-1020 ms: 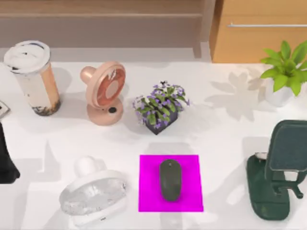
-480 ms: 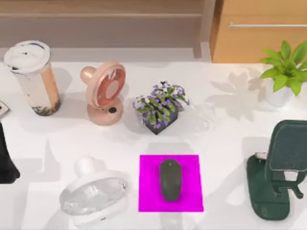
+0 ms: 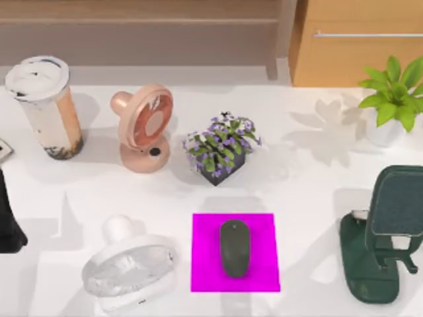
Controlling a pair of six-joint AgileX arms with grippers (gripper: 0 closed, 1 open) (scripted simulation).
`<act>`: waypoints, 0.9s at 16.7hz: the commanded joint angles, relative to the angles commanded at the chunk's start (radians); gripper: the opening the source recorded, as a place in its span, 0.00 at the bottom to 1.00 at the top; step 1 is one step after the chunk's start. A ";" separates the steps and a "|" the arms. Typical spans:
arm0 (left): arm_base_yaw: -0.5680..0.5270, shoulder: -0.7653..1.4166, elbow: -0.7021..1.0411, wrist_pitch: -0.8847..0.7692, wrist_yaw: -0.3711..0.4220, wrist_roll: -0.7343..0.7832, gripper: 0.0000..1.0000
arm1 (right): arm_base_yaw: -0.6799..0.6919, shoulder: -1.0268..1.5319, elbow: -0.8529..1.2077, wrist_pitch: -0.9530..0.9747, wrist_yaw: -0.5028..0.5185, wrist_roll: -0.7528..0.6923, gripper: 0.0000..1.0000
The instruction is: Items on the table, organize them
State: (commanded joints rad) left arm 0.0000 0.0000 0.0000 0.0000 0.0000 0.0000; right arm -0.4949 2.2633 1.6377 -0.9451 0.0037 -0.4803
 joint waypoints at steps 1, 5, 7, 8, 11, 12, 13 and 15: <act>0.000 0.000 0.000 0.000 0.000 0.000 1.00 | 0.000 0.000 0.000 0.000 0.000 0.000 0.17; 0.000 0.000 0.000 0.000 0.000 0.000 1.00 | 0.000 0.000 0.000 0.000 0.000 0.000 0.00; 0.000 0.000 0.000 0.000 0.000 0.000 1.00 | 0.000 0.000 0.000 0.000 0.000 0.000 0.00; 0.000 0.000 0.000 0.000 0.000 0.000 1.00 | 0.000 0.000 0.000 0.000 0.000 0.000 0.00; 0.000 0.000 0.000 0.000 0.000 0.000 1.00 | 0.000 0.000 0.000 0.000 0.000 0.000 0.00; 0.000 0.000 0.000 0.000 0.000 0.000 1.00 | 0.001 -0.013 0.001 -0.006 -0.005 0.003 0.00; 0.000 0.000 0.000 0.000 0.000 0.000 1.00 | 0.001 -0.014 0.004 -0.009 -0.004 0.003 0.00; 0.000 0.000 0.000 0.000 0.000 0.000 1.00 | 0.001 -0.025 0.023 -0.039 -0.002 0.003 0.00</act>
State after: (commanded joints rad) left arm 0.0000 0.0000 0.0000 0.0000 0.0000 0.0000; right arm -0.4942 2.2384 1.6605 -0.9837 0.0017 -0.4776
